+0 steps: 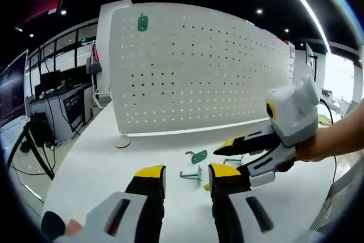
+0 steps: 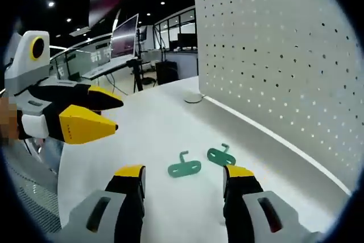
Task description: Insert the hook assembly into the mounting plate slot until the hook locks in place.
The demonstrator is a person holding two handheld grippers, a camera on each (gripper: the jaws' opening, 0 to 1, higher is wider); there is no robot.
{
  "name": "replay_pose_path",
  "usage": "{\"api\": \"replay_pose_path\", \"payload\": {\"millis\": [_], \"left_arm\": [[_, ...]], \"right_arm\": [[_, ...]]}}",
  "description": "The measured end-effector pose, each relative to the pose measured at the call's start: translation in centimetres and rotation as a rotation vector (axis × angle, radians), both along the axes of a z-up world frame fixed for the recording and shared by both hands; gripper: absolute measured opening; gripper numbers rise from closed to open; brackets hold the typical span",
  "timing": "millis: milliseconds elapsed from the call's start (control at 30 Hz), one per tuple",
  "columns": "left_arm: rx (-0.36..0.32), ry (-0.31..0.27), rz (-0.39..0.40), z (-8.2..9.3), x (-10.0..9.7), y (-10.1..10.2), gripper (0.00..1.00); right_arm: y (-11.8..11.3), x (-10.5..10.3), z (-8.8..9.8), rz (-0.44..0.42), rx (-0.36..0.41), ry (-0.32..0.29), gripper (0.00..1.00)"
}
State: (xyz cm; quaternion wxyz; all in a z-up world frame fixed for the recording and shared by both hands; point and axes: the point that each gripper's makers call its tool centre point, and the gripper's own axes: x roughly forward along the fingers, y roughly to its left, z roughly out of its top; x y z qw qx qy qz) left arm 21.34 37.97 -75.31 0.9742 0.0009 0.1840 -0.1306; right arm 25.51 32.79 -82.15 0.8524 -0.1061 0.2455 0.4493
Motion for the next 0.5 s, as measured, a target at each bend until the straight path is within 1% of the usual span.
{"api": "replay_pose_path", "payload": {"millis": [233,433,500], "left_arm": [[-0.004,0.005,0.003,-0.1,0.0,0.0,0.31],[-0.010,0.007,0.003,-0.1,0.1,0.0,0.31],[-0.009,0.007,0.003,-0.1,0.1,0.0,0.31]], "right_arm": [[0.4,0.3,-1.0,0.021,-0.026,-0.008,0.52],[0.3,0.7,-1.2,0.038,-0.046,-0.033,0.46],[0.4,0.7,-1.3,0.040,-0.045,-0.031,0.45]]}}
